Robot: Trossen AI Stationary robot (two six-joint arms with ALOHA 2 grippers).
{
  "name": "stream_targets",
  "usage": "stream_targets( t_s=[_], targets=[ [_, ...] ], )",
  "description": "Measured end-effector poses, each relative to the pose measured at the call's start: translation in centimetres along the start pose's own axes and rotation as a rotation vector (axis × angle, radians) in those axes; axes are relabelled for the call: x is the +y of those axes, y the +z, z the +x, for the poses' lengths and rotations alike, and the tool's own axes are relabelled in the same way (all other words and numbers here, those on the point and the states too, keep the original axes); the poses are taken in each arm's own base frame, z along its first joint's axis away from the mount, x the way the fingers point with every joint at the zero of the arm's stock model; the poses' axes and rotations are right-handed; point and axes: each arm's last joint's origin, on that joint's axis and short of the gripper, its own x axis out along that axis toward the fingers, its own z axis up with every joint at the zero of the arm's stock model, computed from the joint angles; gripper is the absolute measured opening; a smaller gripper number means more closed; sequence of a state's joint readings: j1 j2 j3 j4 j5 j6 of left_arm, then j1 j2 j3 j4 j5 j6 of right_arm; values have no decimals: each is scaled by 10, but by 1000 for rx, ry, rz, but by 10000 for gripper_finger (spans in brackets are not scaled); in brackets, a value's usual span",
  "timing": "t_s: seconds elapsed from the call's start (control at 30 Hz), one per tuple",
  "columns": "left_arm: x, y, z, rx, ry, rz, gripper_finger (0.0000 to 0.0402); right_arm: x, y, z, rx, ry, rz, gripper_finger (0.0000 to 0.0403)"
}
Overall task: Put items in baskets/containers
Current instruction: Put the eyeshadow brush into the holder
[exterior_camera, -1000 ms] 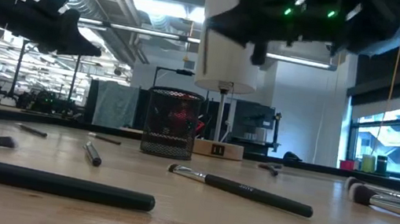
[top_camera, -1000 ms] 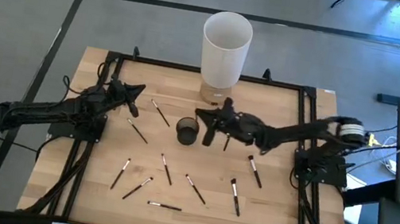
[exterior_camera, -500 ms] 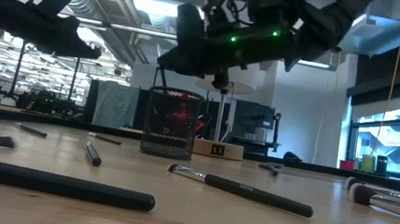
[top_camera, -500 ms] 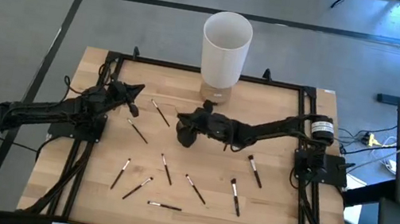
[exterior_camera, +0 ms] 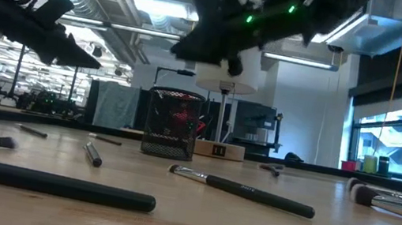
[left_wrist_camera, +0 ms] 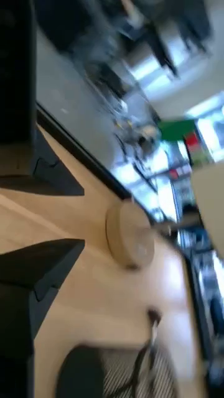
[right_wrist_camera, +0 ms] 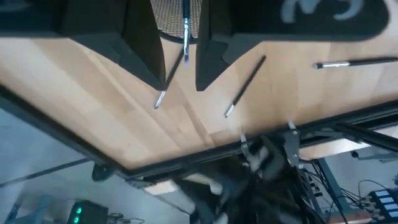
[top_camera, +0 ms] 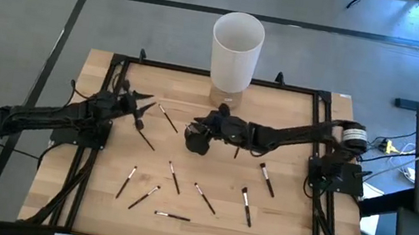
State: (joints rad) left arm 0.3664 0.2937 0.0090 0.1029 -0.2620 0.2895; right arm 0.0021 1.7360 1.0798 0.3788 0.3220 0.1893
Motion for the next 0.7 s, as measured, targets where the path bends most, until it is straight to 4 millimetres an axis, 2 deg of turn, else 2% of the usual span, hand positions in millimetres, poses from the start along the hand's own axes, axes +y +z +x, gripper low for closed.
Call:
stream_targets(
  t_s=[0.2, 0.37, 0.5, 0.7],
  targets=[
    [-1, 2, 8, 48, -1, -8, 142, -13, 37, -47, 56, -19, -49, 90],
    [-2, 21, 26, 193, -113, 34, 167, -36, 49, -75, 161, -49, -27, 90],
    [-9, 33, 53, 352, -240, 111, 185, -45, 49, -84, 246, 6, -12, 90],
    [-21, 31, 98, 673, -388, 328, 191, -47, 42, -86, 310, 34, -19, 90]
  ],
)
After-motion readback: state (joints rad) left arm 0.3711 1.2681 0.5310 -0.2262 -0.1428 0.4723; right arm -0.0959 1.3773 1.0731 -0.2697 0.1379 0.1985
